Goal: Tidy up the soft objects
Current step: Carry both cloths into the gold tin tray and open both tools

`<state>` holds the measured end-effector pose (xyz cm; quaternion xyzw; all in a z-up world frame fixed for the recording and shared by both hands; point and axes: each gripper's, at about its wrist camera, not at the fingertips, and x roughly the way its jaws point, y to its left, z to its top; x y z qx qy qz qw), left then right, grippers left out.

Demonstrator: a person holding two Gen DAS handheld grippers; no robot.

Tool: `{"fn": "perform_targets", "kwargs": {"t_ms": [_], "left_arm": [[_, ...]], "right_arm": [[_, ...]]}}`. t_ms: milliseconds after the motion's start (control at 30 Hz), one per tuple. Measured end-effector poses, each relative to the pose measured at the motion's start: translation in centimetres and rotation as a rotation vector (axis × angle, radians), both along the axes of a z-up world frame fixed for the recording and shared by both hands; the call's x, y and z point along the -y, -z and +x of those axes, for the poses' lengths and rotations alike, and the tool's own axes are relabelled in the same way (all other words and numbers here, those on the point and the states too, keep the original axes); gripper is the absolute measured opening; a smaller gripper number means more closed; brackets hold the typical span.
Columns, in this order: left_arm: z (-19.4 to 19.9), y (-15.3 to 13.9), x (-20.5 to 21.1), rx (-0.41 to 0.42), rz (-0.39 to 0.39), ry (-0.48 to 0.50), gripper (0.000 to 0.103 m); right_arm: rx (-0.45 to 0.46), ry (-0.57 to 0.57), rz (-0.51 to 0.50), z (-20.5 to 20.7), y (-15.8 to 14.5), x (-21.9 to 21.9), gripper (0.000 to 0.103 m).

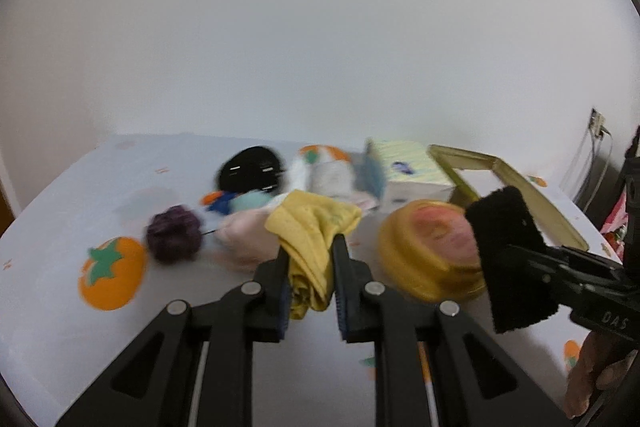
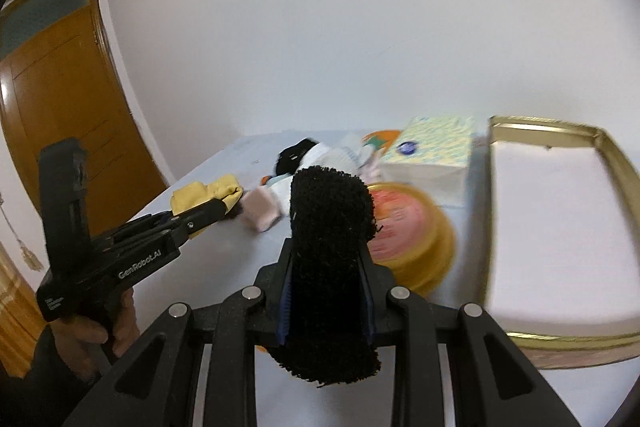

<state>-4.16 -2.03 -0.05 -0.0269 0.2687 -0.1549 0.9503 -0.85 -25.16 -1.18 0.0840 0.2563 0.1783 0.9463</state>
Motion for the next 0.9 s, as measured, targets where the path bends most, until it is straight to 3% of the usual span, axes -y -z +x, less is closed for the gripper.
{"fn": "perform_targets", "kwargs": {"t_ms": [367,733,900], "left_arm": [[0.0,-1.3,10.3,0.062,0.025,0.162,0.016],[2.1,-2.0,17.7,0.060,0.005,0.219,0.016],[3.3,-2.0,20.6,0.039,0.012,0.216,0.016]], "right_arm": [[0.069,0.194,-0.077,-1.3,-0.7,6.4,0.029],[0.092,0.432,-0.130,-0.5,-1.7,13.0,0.029],[0.070,0.518,-0.108,-0.5,-2.0,15.8,0.029]]}}
